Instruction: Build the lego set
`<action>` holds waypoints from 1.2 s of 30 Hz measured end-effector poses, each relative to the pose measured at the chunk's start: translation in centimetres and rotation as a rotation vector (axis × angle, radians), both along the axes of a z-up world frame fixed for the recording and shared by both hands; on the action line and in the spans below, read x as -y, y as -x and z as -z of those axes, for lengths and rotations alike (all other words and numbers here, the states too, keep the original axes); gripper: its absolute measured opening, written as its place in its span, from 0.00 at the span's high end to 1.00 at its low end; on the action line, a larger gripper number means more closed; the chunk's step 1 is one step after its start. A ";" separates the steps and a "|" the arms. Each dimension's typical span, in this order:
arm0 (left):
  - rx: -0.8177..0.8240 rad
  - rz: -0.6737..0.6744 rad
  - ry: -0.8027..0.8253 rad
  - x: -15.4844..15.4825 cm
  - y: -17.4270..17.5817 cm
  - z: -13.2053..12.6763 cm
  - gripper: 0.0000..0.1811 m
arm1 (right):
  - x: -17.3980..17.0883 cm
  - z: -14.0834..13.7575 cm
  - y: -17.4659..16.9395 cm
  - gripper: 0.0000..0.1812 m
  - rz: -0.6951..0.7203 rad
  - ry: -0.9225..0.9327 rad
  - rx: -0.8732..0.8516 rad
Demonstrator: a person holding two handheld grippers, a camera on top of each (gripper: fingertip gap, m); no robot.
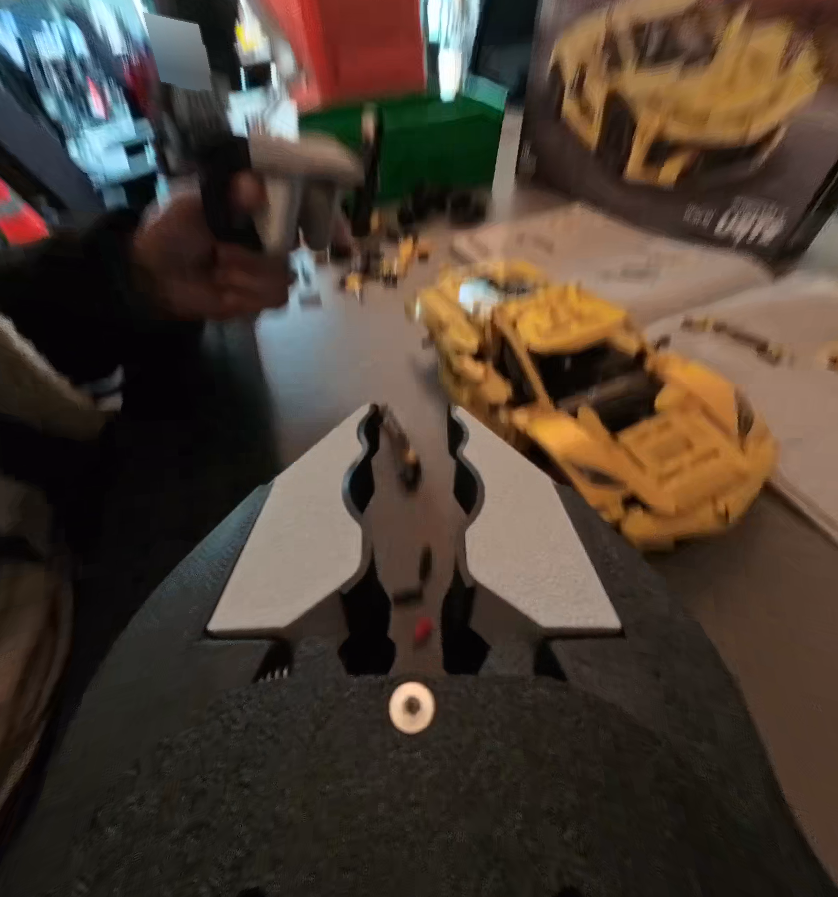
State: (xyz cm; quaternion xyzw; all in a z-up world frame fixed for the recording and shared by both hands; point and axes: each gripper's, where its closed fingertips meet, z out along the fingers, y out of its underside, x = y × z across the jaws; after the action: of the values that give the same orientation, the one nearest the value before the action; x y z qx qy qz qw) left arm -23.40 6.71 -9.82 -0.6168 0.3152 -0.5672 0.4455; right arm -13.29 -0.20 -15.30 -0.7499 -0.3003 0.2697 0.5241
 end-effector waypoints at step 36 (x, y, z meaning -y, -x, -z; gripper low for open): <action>-0.062 0.013 0.023 -0.1 0.2 2.5 0.96 | 3.9 9.0 -4.3 0.98 0.127 0.287 0.517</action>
State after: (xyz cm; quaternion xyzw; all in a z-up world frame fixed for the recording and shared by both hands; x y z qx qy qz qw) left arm -23.62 6.83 -12.35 -0.6370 0.3264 -0.5544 0.4246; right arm -9.00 -4.09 -24.30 -0.8774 -0.3352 0.0760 0.3349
